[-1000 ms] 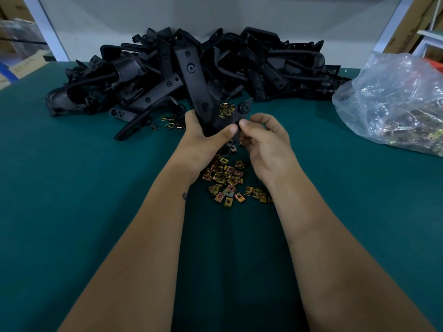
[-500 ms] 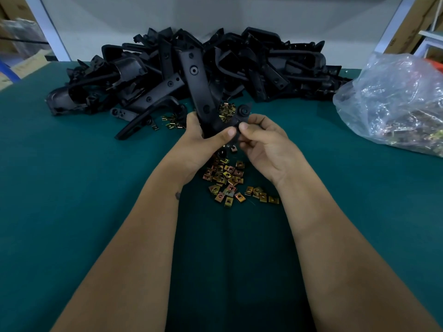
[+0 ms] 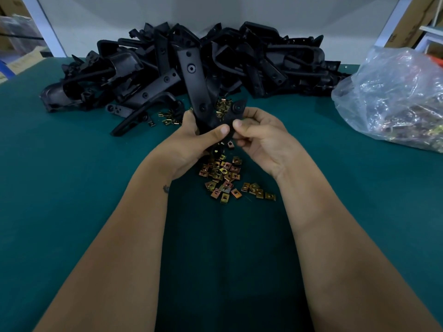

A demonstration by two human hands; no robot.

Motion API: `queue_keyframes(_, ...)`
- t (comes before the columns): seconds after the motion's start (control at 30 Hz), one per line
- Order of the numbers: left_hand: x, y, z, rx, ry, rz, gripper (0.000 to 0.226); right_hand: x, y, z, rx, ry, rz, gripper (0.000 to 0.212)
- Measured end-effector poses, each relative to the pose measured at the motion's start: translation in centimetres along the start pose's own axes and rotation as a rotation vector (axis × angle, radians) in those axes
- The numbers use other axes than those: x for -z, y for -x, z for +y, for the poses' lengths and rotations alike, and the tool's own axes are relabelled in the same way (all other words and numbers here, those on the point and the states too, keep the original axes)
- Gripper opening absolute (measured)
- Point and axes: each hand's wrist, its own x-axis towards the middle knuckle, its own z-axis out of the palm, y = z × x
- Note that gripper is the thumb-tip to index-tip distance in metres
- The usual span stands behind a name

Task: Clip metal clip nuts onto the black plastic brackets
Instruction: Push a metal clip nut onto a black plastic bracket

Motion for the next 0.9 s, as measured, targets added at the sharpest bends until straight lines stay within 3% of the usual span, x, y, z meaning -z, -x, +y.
queue_keyframes(0.1, 0.2, 0.1, 0.4, 0.000, -0.029, -0.022, 0.057, -0.1, 0.0, 0.1, 0.002, 0.053, -0.024, 0.020)
queue_keyframes(0.27, -0.8, 0.0, 0.3, -0.080, 0.125, 0.113, 0.047, -1.1, -0.4, 0.8, 0.108, -0.143, 0.098, 0.023)
queue_keyframes(0.6, -2.1, -0.6, -0.2, -0.094, 0.154, 0.202, 0.042, -1.9, -0.6, 1.6, 0.114, -0.328, 0.291, 0.030)
queue_keyframes(0.8, -1.8, -0.4, 0.2, -0.058, 0.307, 0.190, 0.052, -1.5, -0.4, 1.5, 0.045, -0.327, 0.191, 0.008)
queue_keyframes(0.9, -1.8, -0.3, 0.4, -0.052, 0.371, 0.203, 0.049, -1.5, -0.3, 1.4, 0.048, -0.294, 0.160, 0.023)
